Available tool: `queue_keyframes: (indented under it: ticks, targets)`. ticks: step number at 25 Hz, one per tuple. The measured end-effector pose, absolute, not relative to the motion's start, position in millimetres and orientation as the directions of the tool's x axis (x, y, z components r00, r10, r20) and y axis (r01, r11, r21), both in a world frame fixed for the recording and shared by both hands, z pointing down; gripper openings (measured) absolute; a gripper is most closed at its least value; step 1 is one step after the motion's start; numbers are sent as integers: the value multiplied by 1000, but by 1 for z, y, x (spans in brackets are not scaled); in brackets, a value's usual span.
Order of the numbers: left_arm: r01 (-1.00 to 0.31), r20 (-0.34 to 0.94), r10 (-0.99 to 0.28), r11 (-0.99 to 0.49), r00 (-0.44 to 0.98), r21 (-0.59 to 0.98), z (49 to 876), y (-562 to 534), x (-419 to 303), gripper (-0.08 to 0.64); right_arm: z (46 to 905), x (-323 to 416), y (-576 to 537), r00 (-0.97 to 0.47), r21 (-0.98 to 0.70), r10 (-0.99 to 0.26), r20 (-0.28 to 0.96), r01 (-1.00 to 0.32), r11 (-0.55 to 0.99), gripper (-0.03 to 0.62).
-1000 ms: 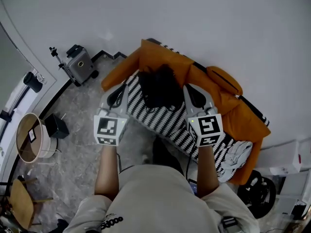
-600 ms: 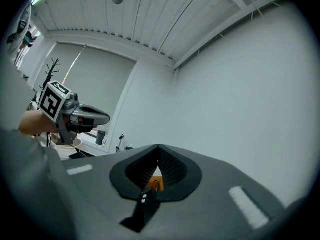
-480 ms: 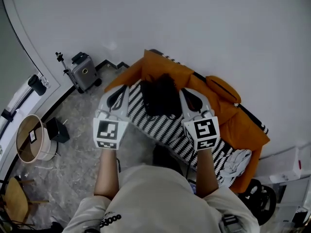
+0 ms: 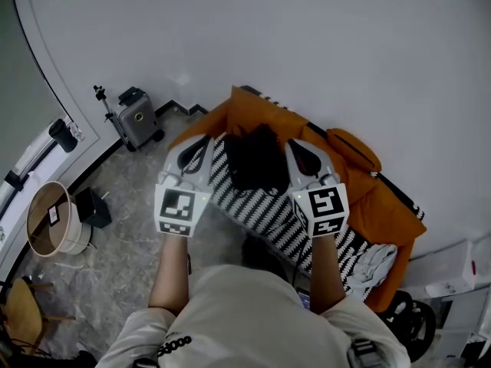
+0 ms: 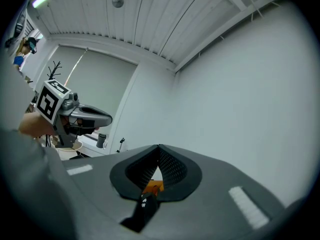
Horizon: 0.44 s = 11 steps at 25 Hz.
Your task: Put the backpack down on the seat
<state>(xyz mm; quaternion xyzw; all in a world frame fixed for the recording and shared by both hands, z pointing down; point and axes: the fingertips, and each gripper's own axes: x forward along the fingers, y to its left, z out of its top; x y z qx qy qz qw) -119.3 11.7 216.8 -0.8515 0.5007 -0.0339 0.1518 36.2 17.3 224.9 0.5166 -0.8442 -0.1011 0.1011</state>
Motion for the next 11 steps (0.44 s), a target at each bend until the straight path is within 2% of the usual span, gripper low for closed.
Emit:
queue_keyframes:
  ticks: [11]
  targets:
    - [-831, -54, -858, -477, 511, -287, 232, 8, -113, 12, 241, 35, 16, -450, 262, -888, 95, -849, 458, 3]
